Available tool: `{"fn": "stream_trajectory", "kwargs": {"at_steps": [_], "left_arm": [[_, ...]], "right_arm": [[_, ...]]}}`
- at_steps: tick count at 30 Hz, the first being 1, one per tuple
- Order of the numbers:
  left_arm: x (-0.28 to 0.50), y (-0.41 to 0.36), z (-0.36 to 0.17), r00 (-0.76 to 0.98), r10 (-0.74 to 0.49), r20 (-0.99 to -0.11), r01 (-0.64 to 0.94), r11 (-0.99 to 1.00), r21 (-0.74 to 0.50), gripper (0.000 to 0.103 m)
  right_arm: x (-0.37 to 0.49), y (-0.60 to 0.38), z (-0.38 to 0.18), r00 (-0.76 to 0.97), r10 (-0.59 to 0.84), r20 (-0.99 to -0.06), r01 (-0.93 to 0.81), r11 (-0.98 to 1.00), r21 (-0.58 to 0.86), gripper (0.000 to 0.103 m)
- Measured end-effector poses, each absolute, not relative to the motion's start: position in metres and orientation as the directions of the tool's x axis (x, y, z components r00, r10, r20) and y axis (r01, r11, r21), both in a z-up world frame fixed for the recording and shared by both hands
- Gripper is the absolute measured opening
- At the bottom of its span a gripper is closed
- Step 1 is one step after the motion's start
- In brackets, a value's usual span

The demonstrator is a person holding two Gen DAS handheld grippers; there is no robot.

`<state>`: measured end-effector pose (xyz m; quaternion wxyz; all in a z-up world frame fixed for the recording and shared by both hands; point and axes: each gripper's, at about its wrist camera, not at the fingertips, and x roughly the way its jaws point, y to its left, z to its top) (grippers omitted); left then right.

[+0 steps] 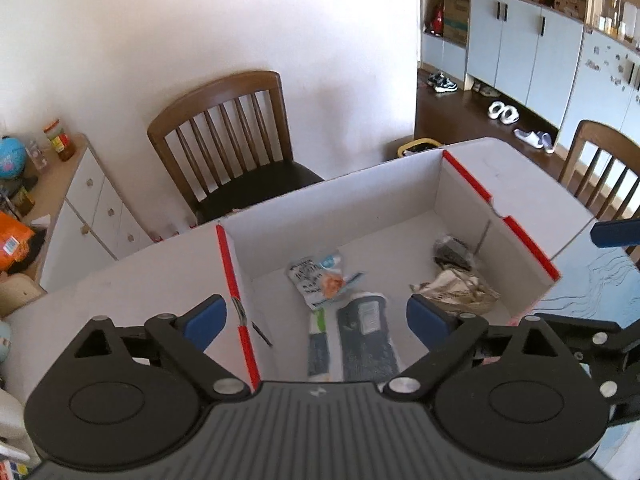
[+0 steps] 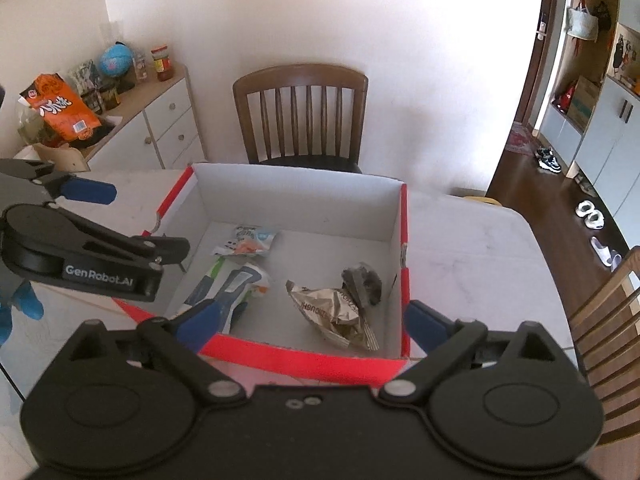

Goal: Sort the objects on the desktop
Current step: 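Withdraw both open tools from the box back over the table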

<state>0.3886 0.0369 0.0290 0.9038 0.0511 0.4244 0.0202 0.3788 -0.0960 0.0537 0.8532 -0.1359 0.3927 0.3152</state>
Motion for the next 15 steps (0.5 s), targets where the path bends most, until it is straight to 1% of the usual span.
{"fn": "stream_trajectory", "kwargs": {"at_steps": [11,15], "left_arm": [[0.346,0.022,0.034,0.642,0.077,-0.763,-0.003,0.995,0.097,0.098],[0.331,0.017,0.036,0.65,0.072,-0.757,-0.002,0.996,0.093,0.098]], "right_arm": [[0.355,-0.116,0.057,0.493,0.447,-0.746,-0.652,0.758,0.023,0.1],[0.345,-0.122,0.057,0.499,0.446,-0.743,-0.666,0.746,0.002,0.1]]}}
